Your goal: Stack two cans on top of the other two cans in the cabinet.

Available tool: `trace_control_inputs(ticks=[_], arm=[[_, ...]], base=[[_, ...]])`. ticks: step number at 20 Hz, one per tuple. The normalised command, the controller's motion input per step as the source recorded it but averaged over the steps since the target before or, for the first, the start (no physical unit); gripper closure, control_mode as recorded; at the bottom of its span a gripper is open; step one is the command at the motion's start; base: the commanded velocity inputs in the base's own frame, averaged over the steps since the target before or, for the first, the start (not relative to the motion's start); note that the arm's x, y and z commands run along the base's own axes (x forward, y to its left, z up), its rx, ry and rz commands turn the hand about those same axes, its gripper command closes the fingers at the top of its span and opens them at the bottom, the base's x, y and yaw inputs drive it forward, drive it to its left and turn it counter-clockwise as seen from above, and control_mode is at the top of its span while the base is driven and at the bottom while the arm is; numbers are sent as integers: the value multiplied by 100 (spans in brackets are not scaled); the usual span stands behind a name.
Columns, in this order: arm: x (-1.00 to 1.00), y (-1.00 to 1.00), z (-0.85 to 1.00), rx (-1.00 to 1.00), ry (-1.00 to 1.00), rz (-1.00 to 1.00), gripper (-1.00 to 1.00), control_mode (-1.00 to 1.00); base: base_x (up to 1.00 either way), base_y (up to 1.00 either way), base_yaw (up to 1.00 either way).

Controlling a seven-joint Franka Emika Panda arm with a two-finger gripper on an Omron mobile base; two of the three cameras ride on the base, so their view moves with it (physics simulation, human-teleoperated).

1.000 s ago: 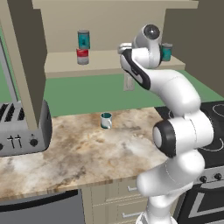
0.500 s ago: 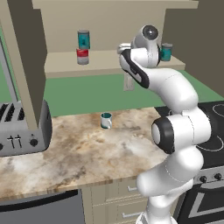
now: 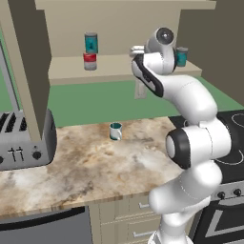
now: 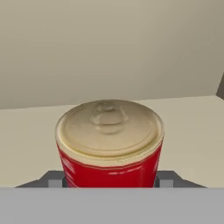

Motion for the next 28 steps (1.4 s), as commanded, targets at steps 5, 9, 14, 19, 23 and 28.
trace_control_inputs(ticks=[5, 9, 14, 19, 23, 28], arm=[[-33, 1, 26, 8, -28, -24, 100, -100], [-36, 0, 32, 13, -21, -26, 100, -100], [-31, 1, 36, 13, -3, -29, 100, -100], [-22, -1, 35, 5, 0, -24, 100, -100], [-11, -1, 32, 0, 0, -17, 100, -100], [-7, -17, 19, 0, 6, -11, 100, -100]], base=[[0, 0, 0], [0, 0, 0], [0, 0, 0], [0, 0, 0], [0, 0, 0], [0, 0, 0]])
